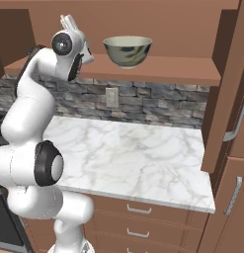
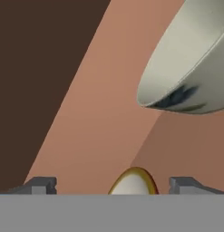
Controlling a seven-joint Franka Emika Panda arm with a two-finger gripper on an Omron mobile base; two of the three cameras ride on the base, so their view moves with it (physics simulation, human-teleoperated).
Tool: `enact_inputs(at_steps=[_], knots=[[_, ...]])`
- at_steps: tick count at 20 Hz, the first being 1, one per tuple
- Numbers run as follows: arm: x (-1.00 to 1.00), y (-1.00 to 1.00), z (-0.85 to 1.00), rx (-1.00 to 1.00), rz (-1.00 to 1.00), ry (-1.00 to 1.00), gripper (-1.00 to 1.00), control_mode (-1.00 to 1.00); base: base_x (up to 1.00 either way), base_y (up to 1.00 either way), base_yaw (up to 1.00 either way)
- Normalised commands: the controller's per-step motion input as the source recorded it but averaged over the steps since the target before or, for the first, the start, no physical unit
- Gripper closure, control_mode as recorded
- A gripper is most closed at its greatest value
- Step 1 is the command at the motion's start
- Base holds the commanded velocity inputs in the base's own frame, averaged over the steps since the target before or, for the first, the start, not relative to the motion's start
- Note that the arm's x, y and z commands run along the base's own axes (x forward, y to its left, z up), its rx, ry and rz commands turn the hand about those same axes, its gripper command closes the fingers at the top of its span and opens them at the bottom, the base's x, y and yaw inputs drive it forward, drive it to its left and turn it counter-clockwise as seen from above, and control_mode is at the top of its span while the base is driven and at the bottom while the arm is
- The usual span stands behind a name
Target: Open the cabinet. Pick the bowls from the counter and place them in the cabinet. Then close the cabinet.
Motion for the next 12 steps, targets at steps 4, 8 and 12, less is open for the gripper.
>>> enact_inputs(at_steps=[4, 8, 12], knots=[[-0.74, -0.38, 0.38, 0.00, -0.06, 0.16, -1.00, -1.00, 0.00, 0.00, 0.00], [-1.00, -0.40, -0.06, 0.00, -0.08, 0.01, -1.00, -1.00, 0.00, 0.00, 0.00], [-1.00, -0.48, -0.06, 0.00, -0.09, 0.00, -1.00, -1.00, 0.00, 0.00, 0.00]])
